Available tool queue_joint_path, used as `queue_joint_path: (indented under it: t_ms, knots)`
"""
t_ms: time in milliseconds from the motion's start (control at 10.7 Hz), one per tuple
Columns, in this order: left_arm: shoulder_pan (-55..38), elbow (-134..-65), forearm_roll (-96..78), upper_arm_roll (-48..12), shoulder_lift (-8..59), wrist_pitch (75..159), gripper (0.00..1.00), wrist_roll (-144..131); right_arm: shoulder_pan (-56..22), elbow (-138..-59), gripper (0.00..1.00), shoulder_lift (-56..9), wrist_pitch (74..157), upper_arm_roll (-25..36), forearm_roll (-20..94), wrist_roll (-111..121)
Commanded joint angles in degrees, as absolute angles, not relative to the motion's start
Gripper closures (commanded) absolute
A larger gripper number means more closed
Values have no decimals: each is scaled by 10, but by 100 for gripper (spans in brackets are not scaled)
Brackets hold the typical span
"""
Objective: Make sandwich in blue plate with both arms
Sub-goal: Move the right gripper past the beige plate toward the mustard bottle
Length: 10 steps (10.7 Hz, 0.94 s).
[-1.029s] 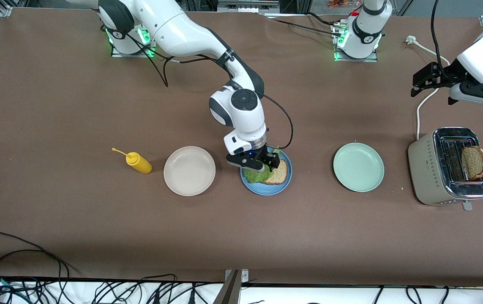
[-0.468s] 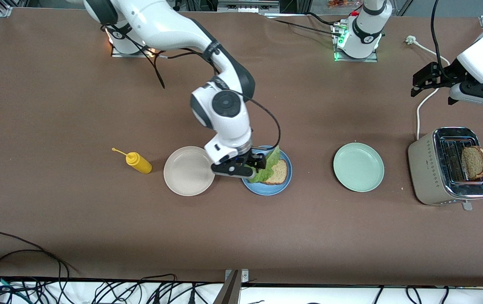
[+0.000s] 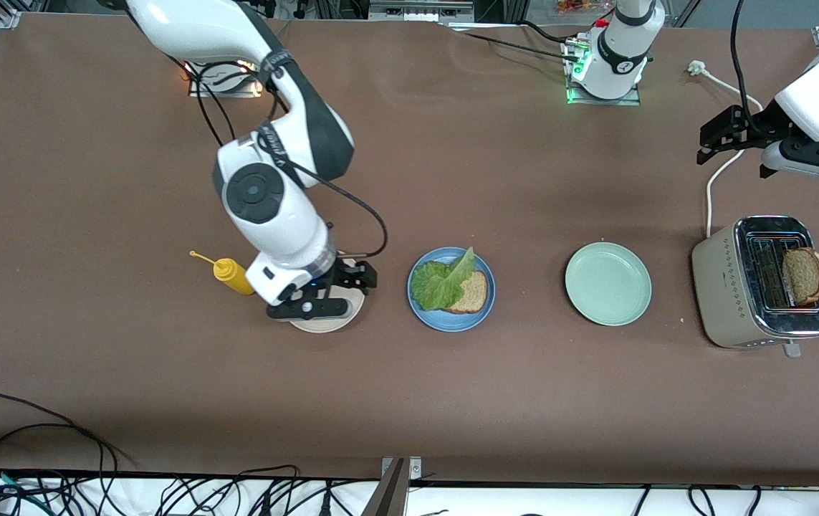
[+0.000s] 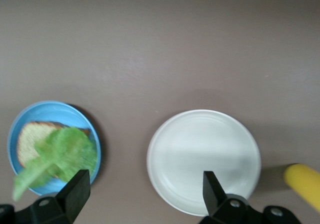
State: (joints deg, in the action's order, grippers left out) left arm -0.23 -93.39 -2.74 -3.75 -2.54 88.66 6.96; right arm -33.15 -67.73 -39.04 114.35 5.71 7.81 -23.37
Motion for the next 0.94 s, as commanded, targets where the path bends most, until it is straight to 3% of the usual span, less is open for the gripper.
queue_joint_path:
  t_ms: [0, 468, 842]
  knots:
    - [-3, -931, -24, -36, -28, 880, 0, 68, -296, -837, 0, -267, 1149, 44, 86, -90]
    - [-4, -931, -24, -36, -28, 880, 0, 68, -205, -985, 0, -150, 1149, -10, 85, 83]
    - [-3, -931, -24, -36, -28, 880, 0, 68, -145, -1084, 0, -59, 1138, -15, 85, 353]
